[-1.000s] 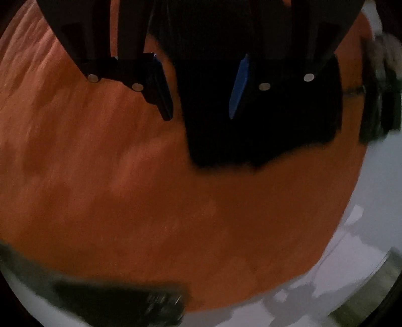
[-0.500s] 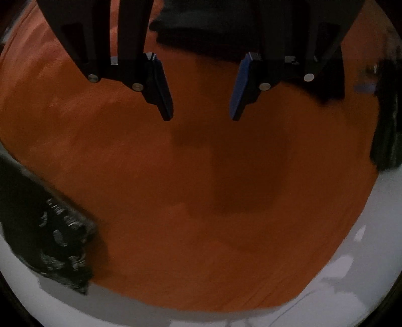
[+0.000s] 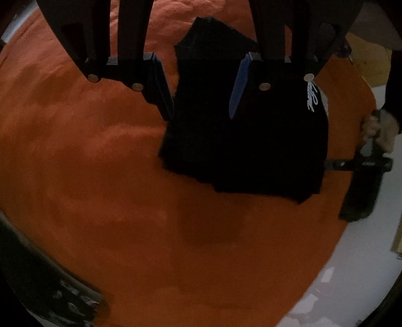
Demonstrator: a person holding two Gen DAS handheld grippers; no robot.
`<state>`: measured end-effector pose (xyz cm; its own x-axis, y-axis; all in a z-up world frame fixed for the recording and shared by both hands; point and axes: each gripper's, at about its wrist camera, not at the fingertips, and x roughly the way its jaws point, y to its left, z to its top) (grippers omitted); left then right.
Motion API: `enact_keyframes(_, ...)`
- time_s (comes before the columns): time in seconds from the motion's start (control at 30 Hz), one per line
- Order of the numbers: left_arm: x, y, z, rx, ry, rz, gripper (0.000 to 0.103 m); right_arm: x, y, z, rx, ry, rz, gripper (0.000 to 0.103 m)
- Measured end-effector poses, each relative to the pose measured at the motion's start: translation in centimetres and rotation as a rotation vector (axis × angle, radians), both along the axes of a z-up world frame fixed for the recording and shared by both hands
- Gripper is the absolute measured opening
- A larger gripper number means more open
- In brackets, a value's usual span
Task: Fold clothes
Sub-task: 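Lift the folded black shirt with both grippers toward the patterned garment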
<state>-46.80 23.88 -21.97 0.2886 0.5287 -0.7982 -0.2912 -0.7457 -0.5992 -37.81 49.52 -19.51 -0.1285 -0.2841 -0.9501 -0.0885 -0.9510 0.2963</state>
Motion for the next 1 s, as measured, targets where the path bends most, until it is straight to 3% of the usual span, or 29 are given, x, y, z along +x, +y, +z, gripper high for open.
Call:
enact_keyframes(0.07, 0.5, -0.3, 0.0, 0.023, 0.078, 0.020, 0.077, 1.4, 0.4, -0.8, 0.017, 0.066, 0.008, 0.051)
enact_keyframes(0.17, 1.4, -0.7, -0.1, 0.088, 0.189, -0.007, 0.077, 3.0, 0.7, -2.4, -0.076, 0.172, -0.004, 0.052)
enact_keyframes(0.3, 2.7, -0.8, -1.3, 0.186, 0.187, -0.091, 0.077, 3.3, 1.1, -5.5, -0.169, 0.222, -0.032, 0.052)
enact_keyframes(0.5, 2.0, -1.6, -2.4, 0.271, 0.117, -0.052, 0.077, 2.9, 2.9, -7.0, -0.250, 0.260, -0.013, 0.052)
enact_keyframes(0.73, 1.7, -2.6, -2.2, 0.283, 0.113, -0.056, 0.077, 2.5, 7.4, -7.1, -0.298, 0.280, -0.144, 0.052)
enact_keyframes(0.87, 1.0, -2.4, -3.0, 0.311, 0.089, -0.022, 0.077, 1.3, 7.8, -8.2, -0.358, 0.285, -0.146, 0.052)
enact_keyframes(1.0, 0.5, -1.7, -3.3, 0.354, 0.083, -0.005, 0.078, 2.0, 9.1, -6.0, -0.469, 0.306, -0.132, 0.054)
